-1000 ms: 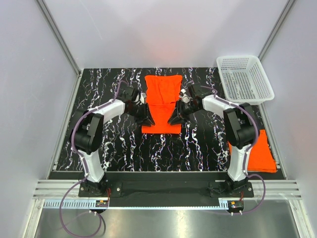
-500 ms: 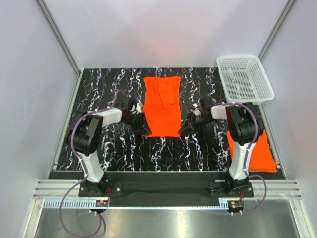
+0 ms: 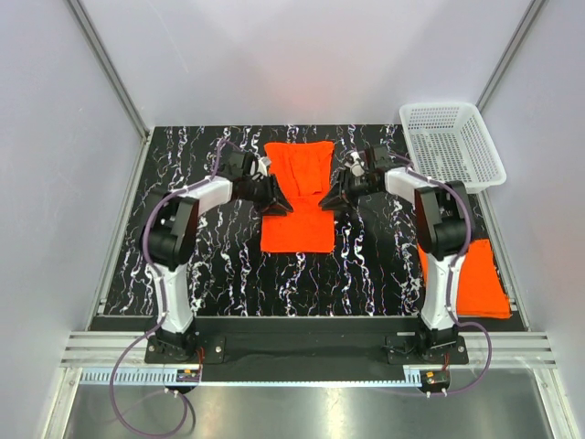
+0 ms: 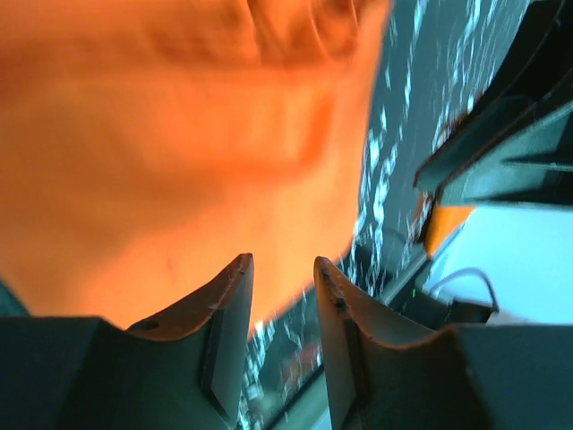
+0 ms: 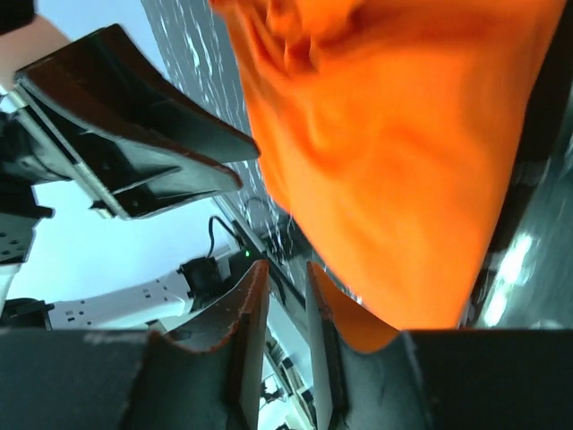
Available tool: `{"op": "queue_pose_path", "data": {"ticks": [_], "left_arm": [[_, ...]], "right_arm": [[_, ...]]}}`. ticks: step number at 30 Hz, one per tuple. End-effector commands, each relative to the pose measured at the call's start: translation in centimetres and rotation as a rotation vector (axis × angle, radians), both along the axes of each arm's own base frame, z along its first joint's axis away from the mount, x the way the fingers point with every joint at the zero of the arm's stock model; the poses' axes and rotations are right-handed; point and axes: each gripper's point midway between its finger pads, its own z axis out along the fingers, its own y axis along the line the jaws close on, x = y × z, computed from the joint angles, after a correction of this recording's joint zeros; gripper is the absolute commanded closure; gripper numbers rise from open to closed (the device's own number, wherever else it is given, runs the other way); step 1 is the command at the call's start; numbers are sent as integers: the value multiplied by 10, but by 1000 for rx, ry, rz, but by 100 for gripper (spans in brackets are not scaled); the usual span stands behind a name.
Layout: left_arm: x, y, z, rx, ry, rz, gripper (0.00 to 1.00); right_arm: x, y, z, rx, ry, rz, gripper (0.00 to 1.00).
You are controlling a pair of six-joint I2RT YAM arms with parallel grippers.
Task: Fold and stack the t-shirts
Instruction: Fold the tshirt
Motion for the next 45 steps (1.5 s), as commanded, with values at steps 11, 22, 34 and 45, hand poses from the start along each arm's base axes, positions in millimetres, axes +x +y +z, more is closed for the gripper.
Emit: {"op": "queue_pose_path", "data": {"ticks": [11, 22, 34, 45], "left_arm": [[87, 4, -20, -190, -20, 128, 63], [112, 19, -28, -127, -16, 169, 64], [89, 31, 32, -75, -139, 135, 61], [105, 38, -26, -49, -63, 138, 62]], "right_arm": [[83, 15, -31, 21, 3, -56, 77], [122, -38, -60, -52, 29, -217, 78], [86, 8, 23, -21, -78, -115, 70], [86, 61, -25, -21, 2, -48, 66]]}}
